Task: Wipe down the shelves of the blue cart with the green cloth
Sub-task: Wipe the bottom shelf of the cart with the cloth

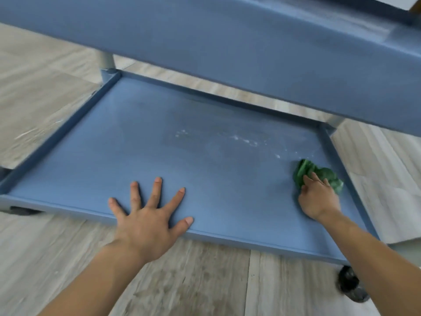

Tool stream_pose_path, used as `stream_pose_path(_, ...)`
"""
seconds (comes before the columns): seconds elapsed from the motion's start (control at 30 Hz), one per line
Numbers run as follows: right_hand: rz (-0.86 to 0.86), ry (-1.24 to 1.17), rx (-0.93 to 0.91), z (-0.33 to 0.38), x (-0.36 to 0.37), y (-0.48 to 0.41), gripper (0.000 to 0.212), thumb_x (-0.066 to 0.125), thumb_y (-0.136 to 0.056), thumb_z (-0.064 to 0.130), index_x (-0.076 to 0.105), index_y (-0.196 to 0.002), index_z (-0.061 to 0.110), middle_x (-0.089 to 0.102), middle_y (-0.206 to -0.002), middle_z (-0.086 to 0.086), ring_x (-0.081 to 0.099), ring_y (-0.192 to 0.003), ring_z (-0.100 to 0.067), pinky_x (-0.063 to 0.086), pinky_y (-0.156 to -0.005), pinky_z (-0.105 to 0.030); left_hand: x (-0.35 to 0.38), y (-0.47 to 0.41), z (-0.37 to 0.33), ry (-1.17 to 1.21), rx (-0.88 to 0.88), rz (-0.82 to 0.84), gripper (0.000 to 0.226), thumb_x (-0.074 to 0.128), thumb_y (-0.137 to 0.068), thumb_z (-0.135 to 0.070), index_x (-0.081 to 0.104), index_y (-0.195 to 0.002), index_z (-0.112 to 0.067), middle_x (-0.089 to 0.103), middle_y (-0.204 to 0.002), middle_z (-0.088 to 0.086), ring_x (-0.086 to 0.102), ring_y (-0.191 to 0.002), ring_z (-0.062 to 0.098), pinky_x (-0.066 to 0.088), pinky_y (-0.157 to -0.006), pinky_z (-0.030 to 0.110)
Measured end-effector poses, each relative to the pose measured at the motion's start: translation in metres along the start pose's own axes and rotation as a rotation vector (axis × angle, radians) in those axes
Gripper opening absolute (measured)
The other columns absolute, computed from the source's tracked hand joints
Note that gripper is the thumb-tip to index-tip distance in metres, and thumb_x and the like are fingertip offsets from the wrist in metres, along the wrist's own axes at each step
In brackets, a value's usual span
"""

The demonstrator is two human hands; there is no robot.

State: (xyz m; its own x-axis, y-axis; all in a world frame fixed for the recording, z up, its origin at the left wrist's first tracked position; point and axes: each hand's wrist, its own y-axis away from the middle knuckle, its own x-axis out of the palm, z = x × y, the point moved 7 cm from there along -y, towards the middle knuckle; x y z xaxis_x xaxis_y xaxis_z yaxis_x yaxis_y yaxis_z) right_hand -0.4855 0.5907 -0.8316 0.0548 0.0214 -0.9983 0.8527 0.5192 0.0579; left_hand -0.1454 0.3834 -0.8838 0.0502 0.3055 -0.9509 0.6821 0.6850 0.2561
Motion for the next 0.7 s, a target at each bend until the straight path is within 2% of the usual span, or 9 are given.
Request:
stream_pose_path(0.07, -0.013, -0.042, -0.084, 0.052, 0.004, -0.004, 0.044, 0.043, -0.091, 0.016, 0.047, -0.134, 0.009, 0.031, -0.154, -0.009, 0.024, -0.142, -0.033, 0.021, -0.116, -0.038, 0.004, 0.002, 0.0, 0.003, 0.014, -0.041, 0.075, -0.015, -0.064, -0.09, -0.031, -0.134, -0.065, -0.023, -0.163, -0.01, -0.021, -0.146, 0.041, -0.004, -0.105, 0.076)
stream_pose_path(0.17, -0.02, -0.068, -0.264, 0.145, 0.012, -0.006, 0.048, 0.043, -0.091, 0.016, 0.043, -0.138, 0.008, 0.026, -0.156, -0.01, 0.02, -0.144, -0.031, 0.017, -0.118, -0.035, 0.001, 0.006, 0.006, 0.015, 0.041, -0.106, 0.079, -0.014, -0.067, -0.09, -0.025, -0.139, -0.061, -0.014, -0.166, -0.009, -0.017, -0.149, 0.037, -0.006, -0.108, 0.072)
stream_pose_path(0.3, -0.026, -0.077, -0.509, 0.279, 0.017, 0.01, 0.048, 0.047, -0.088, 0.017, 0.045, -0.135, 0.006, 0.033, -0.152, -0.015, 0.029, -0.14, -0.03, 0.017, -0.117, -0.033, -0.014, 0.018, 0.045, 0.009, -0.053, -0.128, 0.082, 0.0, -0.079, -0.088, 0.009, -0.153, -0.052, 0.011, -0.167, 0.0, 0.002, -0.152, 0.036, -0.002, -0.113, 0.069)
stream_pose_path(0.4, -0.009, -0.067, -0.628, 0.364, 0.02, 0.027, 0.055, 0.052, -0.086, 0.024, 0.042, -0.138, 0.007, 0.028, -0.154, -0.015, 0.025, -0.143, -0.026, 0.014, -0.12, -0.036, -0.014, 0.028, 0.073, 0.019, -0.069, -0.113, 0.08, 0.01, -0.085, -0.085, 0.023, -0.153, -0.046, 0.021, -0.164, 0.001, 0.015, -0.15, 0.037, 0.007, -0.114, 0.068)
stream_pose_path(0.5, -0.006, -0.129, -0.639, 0.435, 0.018, 0.048, 0.057, 0.055, -0.085, 0.025, 0.043, -0.138, 0.009, 0.028, -0.155, -0.009, 0.021, -0.143, -0.032, 0.019, -0.119, -0.039, -0.017, 0.035, 0.076, 0.042, 0.026, -0.091, 0.074, 0.013, -0.095, -0.072, 0.051, -0.143, -0.031, 0.046, -0.151, 0.009, 0.042, -0.137, 0.044, 0.021, -0.105, 0.068)
stream_pose_path(0.6, -0.011, -0.217, -0.724, 0.502, 0.016, 0.079, 0.054, 0.054, -0.085, 0.021, 0.044, -0.137, 0.009, 0.029, -0.155, -0.006, 0.019, -0.142, -0.033, 0.021, -0.117, -0.042, -0.023, 0.032, 0.077, -0.014, 0.052, -0.139, 0.075, 0.007, -0.103, -0.05, 0.071, -0.121, -0.016, 0.065, -0.13, 0.018, 0.055, -0.12, 0.052, 0.025, -0.103, 0.073)
stream_pose_path(0.63, -0.004, -0.229, -0.771, 0.522, 0.017, 0.09, 0.053, 0.054, -0.085, 0.02, 0.045, -0.136, 0.009, 0.029, -0.155, -0.005, 0.02, -0.142, -0.033, 0.022, -0.117, -0.041, -0.024, 0.033, 0.079, -0.024, 0.043, -0.104, 0.065, 0.014, -0.104, -0.044, 0.068, -0.126, -0.016, 0.063, -0.132, 0.019, 0.053, -0.123, 0.05, 0.018, -0.109, 0.073)
stream_pose_path(0.67, 0.003, -0.235, -0.817, 0.54, 0.019, 0.099, 0.053, 0.055, -0.085, 0.02, 0.045, -0.136, 0.009, 0.03, -0.154, -0.006, 0.019, -0.143, -0.032, 0.022, -0.117, -0.041, -0.027, 0.032, 0.083, -0.027, 0.004, -0.115, 0.054, 0.023, -0.103, -0.04, 0.055, -0.141, -0.019, 0.049, -0.147, 0.018, 0.04, -0.137, 0.046, -0.003, -0.115, 0.065)
stream_pose_path(0.7, 0.002, -0.233, -0.848, 0.551, 0.02, 0.105, 0.053, 0.055, -0.085, 0.02, 0.045, -0.135, 0.008, 0.03, -0.153, -0.006, 0.019, -0.143, -0.032, 0.022, -0.117, -0.041, -0.027, 0.028, 0.088, -0.076, -0.056, -0.124, 0.055, 0.026, -0.104, -0.04, 0.028, -0.156, -0.023, 0.023, -0.162, 0.014, 0.015, -0.149, 0.04, -0.029, -0.108, 0.059)
